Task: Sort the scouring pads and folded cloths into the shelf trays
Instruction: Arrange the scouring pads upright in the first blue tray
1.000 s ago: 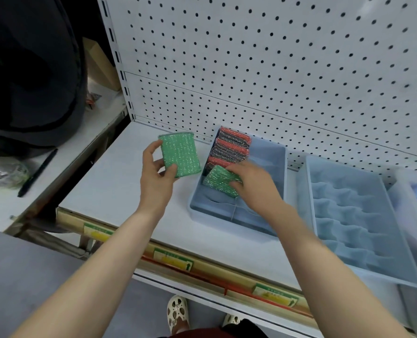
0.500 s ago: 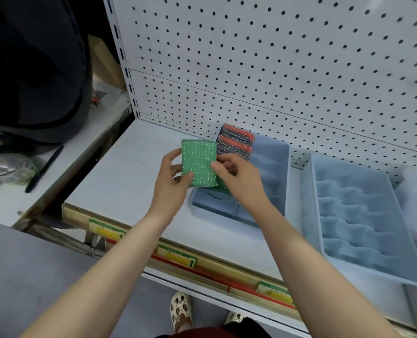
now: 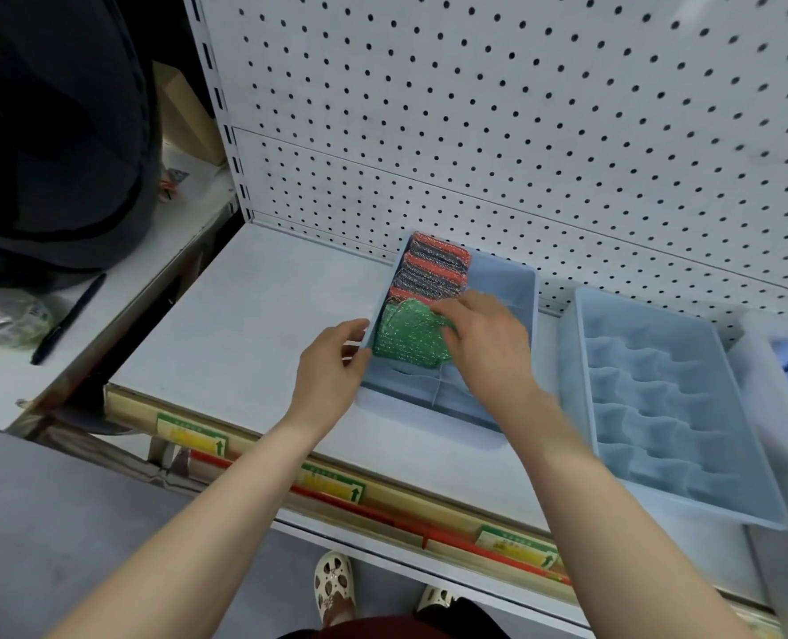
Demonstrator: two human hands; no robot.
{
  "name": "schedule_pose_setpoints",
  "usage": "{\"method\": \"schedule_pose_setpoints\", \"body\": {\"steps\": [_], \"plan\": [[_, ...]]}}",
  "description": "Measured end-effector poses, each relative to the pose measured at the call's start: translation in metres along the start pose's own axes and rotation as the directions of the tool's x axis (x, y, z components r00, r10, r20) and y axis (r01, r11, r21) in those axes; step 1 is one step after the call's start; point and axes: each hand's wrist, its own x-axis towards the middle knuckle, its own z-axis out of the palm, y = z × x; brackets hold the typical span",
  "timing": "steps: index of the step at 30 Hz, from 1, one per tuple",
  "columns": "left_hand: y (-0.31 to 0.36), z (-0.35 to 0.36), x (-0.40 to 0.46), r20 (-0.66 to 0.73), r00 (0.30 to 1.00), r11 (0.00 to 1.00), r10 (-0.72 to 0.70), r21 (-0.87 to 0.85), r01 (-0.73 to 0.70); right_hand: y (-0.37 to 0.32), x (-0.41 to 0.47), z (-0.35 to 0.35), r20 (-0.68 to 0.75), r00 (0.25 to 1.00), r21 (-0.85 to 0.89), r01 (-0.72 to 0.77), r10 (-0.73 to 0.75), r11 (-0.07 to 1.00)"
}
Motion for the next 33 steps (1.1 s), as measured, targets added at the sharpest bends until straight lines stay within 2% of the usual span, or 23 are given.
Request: {"method": "schedule_pose_setpoints", "body": {"steps": [4,9,12,16,20,24,27,33], "plan": [[0.000,0.001,0.001,0.009,1.000,1.000,-0.010,0.024,0.010,-0.020,0.000,0.024,0.265,0.963,-0.131,0.092,-0.054,0.987],[-0.002,-0.002,0.002,0.023,1.000,1.000,0.003,0.030,-0.004,-0.016,0.000,0.025,0.145,0.989,-0.017,-0.018,0.020,1.000],[-0.002,-0.001,0.003,0.030,1.000,0.999,0.005,0.034,-0.006,-0.011,-0.001,0.026,0.219,0.976,-0.059,0.009,0.005,0.998],[-0.002,-0.003,0.002,0.025,1.000,0.999,0.009,0.046,-0.011,-0.011,-0.004,0.031,0.108,0.994,0.079,0.015,-0.024,0.997],[-0.001,-0.005,0.003,0.034,0.999,0.998,0.006,0.059,-0.008,-0.004,-0.002,0.032,0.239,0.970,0.006,0.044,-0.044,0.999],[0.000,-0.006,0.003,0.040,0.999,0.997,0.006,0.076,-0.009,0.003,0.000,0.023,0.145,0.989,0.103,-0.023,0.008,0.994],[0.002,-0.006,0.004,0.052,0.999,0.996,-0.005,0.088,0.000,0.006,-0.002,0.025,0.218,0.974,0.123,-0.095,0.066,0.988],[0.006,-0.008,0.007,0.073,0.997,0.988,-0.001,0.153,-0.011,0.006,-0.002,0.029,0.231,0.971,0.115,-0.088,0.059,0.990]]}}
